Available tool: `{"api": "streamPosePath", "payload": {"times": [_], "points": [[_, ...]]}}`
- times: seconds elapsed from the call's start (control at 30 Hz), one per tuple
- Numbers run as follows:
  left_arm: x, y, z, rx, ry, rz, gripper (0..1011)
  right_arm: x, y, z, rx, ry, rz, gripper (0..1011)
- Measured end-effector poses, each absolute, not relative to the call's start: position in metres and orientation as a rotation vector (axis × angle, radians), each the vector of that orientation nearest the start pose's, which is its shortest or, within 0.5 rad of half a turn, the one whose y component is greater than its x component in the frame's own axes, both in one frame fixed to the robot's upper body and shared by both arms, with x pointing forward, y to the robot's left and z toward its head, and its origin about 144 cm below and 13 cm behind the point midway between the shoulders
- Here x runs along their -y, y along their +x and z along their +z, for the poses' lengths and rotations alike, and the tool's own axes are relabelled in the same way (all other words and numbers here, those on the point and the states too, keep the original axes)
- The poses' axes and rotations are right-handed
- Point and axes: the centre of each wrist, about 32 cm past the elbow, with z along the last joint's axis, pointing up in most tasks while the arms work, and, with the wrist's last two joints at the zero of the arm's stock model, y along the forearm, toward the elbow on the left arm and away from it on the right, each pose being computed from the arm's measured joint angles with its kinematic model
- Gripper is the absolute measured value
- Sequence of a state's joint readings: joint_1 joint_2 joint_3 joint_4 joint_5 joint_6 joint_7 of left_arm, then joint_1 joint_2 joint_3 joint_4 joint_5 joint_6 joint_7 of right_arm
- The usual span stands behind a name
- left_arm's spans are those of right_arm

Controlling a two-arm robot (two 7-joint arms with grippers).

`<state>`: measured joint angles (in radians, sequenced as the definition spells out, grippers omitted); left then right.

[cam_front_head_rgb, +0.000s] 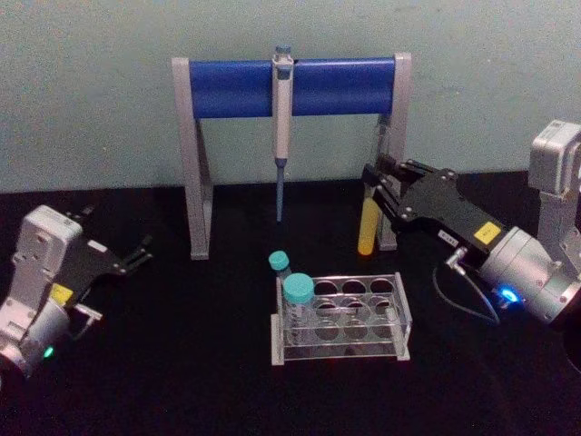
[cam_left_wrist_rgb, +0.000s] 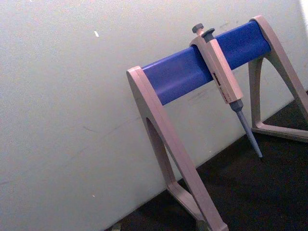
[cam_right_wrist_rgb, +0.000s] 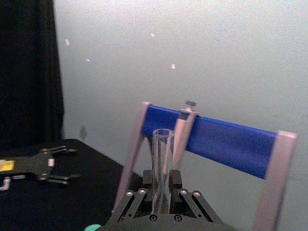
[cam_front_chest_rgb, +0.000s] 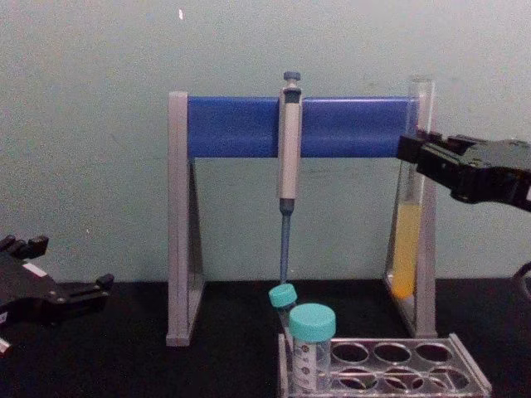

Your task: Pick up the test tube from the test tube rack, shake it, then place it back into the test tube rack.

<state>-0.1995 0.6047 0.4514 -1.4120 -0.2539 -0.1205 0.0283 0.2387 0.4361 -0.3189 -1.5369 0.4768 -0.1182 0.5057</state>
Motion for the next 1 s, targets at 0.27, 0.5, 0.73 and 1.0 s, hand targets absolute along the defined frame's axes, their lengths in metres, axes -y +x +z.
{"api": "streamPosePath", "payload": {"times": [0.27, 0.5, 0.73, 1.0], "points": [[-0.31, 0.489, 1.14, 0.285, 0.304, 1.248, 1001, 0.269, 0.51, 1.2, 0.149, 0.125, -0.66, 227], [-0.31, 0.489, 1.14, 0.285, 0.304, 1.248, 1001, 0.283, 0.504, 1.203, 0.124, 0.143, -0.568, 227], [-0.31, 0.489, 1.14, 0.285, 0.304, 1.248, 1002, 0.302, 0.49, 1.21, 0.109, 0.1, -0.568, 227], [-0.31, 0.489, 1.14, 0.285, 0.304, 1.248, 1001, 0.323, 0.479, 1.215, 0.115, 0.041, -0.697, 227]]}}
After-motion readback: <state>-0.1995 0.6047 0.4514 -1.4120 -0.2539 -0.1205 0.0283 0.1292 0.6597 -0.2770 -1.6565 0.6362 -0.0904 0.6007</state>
